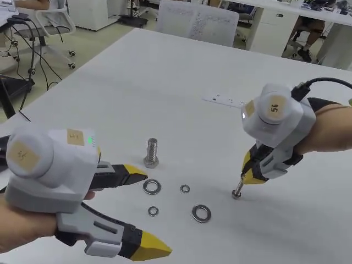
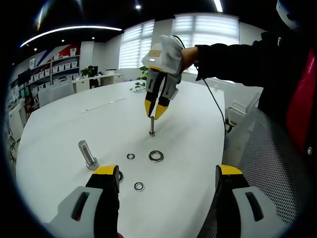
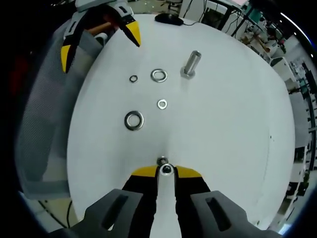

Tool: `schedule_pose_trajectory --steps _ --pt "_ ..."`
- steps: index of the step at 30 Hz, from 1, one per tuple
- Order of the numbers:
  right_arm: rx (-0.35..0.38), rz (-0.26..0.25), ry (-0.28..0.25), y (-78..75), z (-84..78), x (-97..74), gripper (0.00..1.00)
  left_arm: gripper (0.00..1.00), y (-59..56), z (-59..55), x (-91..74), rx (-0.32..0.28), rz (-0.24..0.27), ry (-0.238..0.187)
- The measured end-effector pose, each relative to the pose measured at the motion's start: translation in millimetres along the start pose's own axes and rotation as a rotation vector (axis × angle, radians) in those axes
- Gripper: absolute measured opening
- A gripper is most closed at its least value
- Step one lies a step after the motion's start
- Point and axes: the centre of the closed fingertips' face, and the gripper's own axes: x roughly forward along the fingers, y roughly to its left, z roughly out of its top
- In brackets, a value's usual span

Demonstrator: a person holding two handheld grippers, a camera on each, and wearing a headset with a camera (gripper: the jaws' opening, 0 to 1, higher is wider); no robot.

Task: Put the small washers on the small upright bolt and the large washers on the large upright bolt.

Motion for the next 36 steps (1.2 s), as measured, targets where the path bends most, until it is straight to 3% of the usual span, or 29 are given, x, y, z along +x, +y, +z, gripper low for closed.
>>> schedule_pose_trajectory --steps 36 --pt "0.017 0.051 0.035 4.4 -8.9 40.0 0.13 0.79 3.0 -0.3 -1.3 -0.007 0.009 0.000"
